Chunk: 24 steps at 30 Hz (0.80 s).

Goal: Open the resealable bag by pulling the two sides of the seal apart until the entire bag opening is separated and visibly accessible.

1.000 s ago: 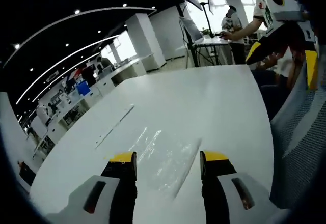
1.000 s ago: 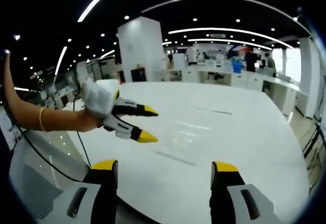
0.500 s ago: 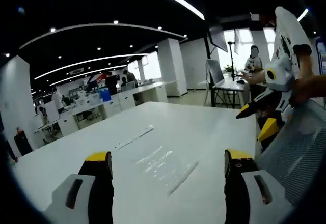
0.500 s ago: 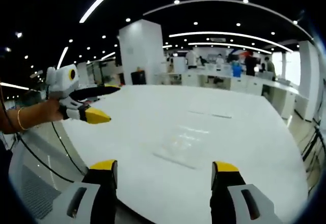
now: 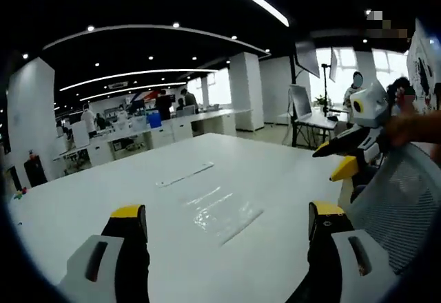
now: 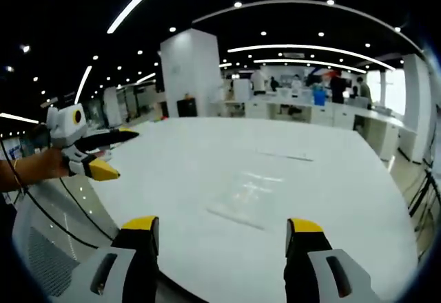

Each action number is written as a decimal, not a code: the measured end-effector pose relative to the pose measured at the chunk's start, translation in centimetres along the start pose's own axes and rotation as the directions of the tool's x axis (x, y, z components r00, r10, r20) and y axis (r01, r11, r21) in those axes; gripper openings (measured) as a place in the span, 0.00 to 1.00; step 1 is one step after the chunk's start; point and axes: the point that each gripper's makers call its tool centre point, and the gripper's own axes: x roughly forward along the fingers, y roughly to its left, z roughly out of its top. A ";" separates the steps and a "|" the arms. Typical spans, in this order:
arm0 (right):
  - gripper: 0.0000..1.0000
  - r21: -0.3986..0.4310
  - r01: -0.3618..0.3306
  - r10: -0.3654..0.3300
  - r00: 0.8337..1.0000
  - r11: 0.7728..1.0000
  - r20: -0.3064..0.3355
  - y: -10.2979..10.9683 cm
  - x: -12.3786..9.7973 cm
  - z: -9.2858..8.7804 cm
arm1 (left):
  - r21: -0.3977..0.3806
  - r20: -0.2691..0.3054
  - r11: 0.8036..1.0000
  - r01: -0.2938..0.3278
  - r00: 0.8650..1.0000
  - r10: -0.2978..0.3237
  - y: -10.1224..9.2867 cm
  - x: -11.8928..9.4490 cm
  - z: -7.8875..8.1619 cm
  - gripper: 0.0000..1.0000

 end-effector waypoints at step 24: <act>0.93 0.008 0.055 -0.056 0.997 0.998 0.054 -0.9 -0.2 0.8 | -0.071 0.012 0.997 -0.036 0.999 0.036 1.3 -0.6 -0.4 1.00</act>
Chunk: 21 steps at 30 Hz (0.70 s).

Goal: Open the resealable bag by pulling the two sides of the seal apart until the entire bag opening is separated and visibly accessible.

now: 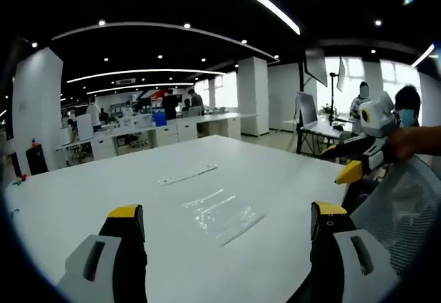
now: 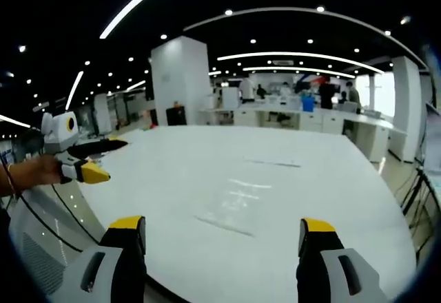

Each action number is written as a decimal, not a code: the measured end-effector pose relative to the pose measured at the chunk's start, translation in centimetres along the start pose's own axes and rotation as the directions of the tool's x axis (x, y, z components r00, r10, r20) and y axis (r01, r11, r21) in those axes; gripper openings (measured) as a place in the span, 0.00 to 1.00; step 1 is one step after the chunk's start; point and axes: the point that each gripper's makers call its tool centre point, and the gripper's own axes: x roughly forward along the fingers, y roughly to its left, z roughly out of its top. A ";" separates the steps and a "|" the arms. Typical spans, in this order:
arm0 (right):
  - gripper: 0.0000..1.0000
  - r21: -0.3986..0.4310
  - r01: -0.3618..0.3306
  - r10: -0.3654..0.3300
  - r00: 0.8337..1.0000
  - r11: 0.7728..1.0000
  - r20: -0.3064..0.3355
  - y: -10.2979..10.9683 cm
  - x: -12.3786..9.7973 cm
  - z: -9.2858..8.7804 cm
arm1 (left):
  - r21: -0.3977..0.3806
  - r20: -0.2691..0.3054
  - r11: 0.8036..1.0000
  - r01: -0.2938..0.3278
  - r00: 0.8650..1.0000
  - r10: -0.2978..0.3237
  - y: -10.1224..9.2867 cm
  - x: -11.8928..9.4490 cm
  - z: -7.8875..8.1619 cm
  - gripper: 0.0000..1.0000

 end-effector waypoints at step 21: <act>0.90 0.027 -0.014 0.014 1.000 1.000 0.003 0.2 -0.2 0.0 | -0.006 -0.020 0.999 0.043 0.999 -0.043 -1.4 0.1 -0.4 1.00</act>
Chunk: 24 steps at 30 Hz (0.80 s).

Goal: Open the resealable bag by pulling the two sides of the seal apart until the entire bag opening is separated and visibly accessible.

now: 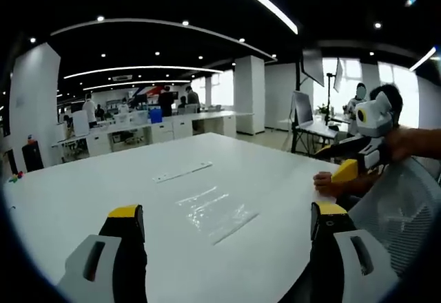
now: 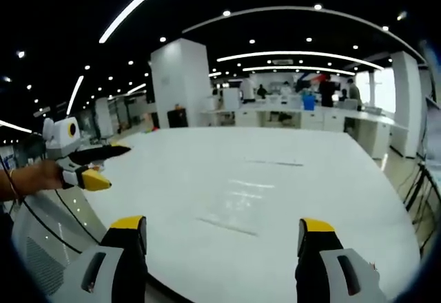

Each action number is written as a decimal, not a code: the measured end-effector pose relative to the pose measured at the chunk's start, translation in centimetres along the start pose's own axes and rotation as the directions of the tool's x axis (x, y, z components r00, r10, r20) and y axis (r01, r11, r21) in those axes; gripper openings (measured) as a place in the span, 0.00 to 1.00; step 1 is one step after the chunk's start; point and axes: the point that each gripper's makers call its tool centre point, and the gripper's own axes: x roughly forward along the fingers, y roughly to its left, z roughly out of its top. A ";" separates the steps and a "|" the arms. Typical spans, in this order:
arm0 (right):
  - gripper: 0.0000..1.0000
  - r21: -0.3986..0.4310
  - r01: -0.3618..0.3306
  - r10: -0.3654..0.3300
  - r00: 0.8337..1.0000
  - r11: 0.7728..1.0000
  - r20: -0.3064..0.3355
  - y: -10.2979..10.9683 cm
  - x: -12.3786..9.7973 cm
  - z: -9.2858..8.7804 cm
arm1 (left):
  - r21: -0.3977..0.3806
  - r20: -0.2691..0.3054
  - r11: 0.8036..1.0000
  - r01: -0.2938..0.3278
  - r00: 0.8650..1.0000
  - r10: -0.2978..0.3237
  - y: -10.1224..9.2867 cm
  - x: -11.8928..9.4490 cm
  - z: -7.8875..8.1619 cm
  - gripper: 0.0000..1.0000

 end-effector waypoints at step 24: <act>0.86 -0.003 -0.019 0.019 0.999 1.000 -0.028 0.5 0.2 -0.4 | -0.015 -0.011 1.000 0.001 1.000 -0.001 0.4 0.1 -0.3 1.00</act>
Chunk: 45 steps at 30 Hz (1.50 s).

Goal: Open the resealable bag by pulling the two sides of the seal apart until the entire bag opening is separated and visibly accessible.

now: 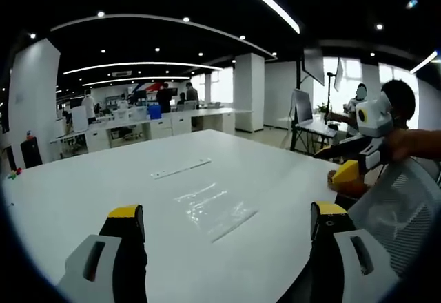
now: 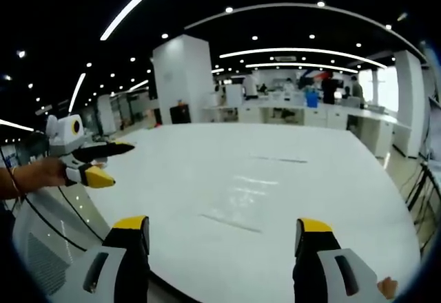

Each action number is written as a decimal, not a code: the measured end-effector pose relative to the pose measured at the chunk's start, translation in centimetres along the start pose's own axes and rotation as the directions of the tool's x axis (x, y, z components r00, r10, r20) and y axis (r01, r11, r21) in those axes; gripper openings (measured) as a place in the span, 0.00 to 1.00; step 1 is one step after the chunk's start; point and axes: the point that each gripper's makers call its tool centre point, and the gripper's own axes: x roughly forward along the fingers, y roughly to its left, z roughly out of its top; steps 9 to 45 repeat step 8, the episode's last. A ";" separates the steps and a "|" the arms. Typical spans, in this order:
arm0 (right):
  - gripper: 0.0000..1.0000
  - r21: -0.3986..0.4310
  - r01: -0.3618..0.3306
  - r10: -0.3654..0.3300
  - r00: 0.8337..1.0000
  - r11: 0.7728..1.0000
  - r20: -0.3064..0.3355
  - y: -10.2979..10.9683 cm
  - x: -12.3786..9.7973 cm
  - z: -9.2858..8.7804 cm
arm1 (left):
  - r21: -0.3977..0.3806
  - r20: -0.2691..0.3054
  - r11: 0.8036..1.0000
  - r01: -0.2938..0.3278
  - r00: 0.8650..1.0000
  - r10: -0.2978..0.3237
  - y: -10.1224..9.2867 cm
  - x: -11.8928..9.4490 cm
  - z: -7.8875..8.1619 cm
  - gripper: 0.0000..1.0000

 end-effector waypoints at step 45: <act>0.85 -0.003 -0.009 0.009 1.000 1.000 -0.007 0.2 0.1 -0.1 | -0.002 -0.002 1.000 -0.006 1.000 0.006 0.2 0.0 0.0 1.00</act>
